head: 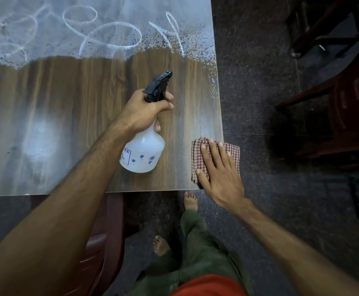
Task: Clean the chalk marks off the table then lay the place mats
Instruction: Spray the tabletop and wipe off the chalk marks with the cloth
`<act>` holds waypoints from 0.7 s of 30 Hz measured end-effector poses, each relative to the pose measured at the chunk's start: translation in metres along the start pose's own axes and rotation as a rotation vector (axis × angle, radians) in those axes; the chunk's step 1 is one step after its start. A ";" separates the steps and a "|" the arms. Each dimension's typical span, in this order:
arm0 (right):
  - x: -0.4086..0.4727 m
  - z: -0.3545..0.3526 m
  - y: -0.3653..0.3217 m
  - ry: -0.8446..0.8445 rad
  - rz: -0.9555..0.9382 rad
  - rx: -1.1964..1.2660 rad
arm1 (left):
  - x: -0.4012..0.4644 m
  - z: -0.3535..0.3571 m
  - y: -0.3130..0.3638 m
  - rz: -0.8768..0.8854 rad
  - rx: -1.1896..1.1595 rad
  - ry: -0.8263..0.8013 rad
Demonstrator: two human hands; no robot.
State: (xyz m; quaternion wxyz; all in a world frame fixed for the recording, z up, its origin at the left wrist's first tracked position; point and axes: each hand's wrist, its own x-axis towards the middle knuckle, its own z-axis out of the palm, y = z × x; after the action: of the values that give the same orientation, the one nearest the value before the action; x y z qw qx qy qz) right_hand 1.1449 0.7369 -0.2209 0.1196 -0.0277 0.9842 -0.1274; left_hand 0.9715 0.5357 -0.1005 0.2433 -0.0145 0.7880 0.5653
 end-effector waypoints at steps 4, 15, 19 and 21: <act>0.031 -0.008 0.006 0.004 -0.006 -0.037 | -0.003 0.004 -0.002 -0.007 0.002 -0.022; 0.158 -0.031 0.007 0.075 0.053 -0.092 | 0.013 0.003 -0.003 -0.028 0.017 -0.002; 0.108 -0.018 0.006 0.073 -0.083 -0.094 | 0.032 0.005 0.006 -0.032 0.007 0.015; 0.099 -0.017 0.012 0.066 -0.104 -0.082 | 0.041 0.006 0.008 -0.040 0.009 0.019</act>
State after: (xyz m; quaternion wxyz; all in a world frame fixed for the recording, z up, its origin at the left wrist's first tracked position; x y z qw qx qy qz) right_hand 1.0441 0.7443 -0.2312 0.0790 -0.0793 0.9893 -0.0939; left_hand 0.9358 0.5544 -0.1114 0.2469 -0.0345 0.7926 0.5565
